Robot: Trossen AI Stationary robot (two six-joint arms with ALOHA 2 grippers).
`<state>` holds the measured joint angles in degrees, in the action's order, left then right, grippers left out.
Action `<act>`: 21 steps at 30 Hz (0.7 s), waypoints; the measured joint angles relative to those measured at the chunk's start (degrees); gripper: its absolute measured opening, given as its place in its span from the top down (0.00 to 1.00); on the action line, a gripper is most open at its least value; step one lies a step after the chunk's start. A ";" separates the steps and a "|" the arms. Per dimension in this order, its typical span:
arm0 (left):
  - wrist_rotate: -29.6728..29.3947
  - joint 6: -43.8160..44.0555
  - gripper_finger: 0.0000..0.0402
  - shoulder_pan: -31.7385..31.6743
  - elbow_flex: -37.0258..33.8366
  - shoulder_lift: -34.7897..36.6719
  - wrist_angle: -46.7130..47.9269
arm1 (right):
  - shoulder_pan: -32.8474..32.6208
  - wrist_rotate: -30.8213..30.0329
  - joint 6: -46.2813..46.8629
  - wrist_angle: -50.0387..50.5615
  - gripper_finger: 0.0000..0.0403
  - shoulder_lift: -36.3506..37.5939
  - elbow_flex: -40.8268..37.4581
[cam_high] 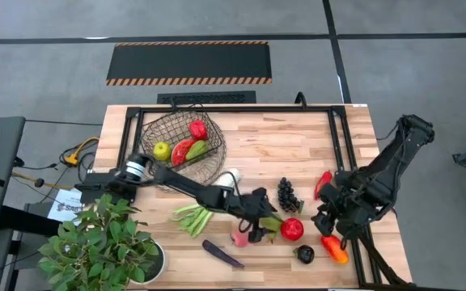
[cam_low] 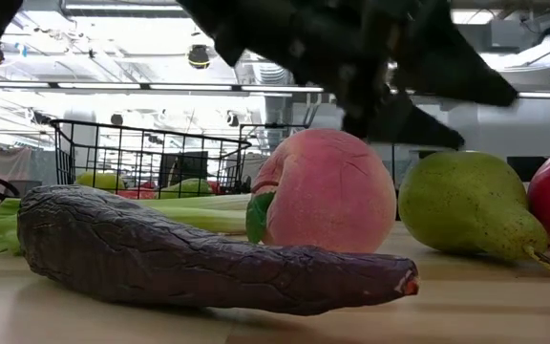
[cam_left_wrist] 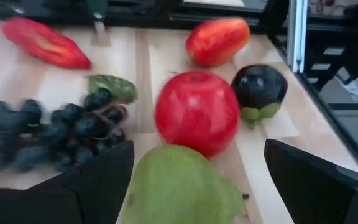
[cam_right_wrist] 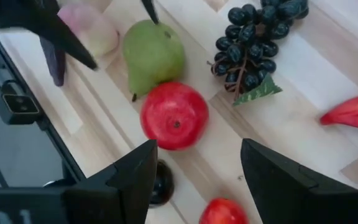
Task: Build produce basket
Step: Put the green pear into the wire basket
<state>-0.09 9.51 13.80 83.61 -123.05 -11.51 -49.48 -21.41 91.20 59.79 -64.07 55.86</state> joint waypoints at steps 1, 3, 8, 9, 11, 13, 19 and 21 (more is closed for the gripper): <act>-0.41 -0.45 0.14 0.33 0.91 -1.33 0.21 | -0.29 0.00 0.00 -0.02 0.37 0.00 0.00; -1.51 -0.86 0.14 0.74 3.84 -4.34 1.04 | -0.98 0.00 -0.02 0.03 0.37 0.00 0.00; -2.80 0.40 0.14 0.79 10.81 -8.82 10.76 | -2.30 0.00 -0.16 0.00 0.37 -0.02 0.00; -2.81 0.39 0.14 0.77 11.70 -9.19 13.10 | -2.35 -0.02 -0.16 0.01 0.37 0.00 0.00; -2.93 -0.69 0.14 0.67 13.66 -9.93 17.00 | -2.25 -0.03 -0.18 0.19 0.37 0.00 0.00; -2.92 -1.70 0.16 0.68 15.07 -10.11 21.48 | -2.24 -0.38 -0.18 0.28 0.37 0.00 0.00; -2.53 -2.21 0.30 0.17 15.42 -9.78 25.28 | -2.24 -1.46 -0.16 0.69 0.37 0.00 0.00; -2.27 -2.20 0.33 -0.11 15.39 -9.78 25.32 | -2.24 -1.46 -0.16 0.77 0.37 0.00 0.00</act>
<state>-2.36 7.31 13.69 99.00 -132.84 13.81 -51.72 -22.87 91.04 60.57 -64.07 55.86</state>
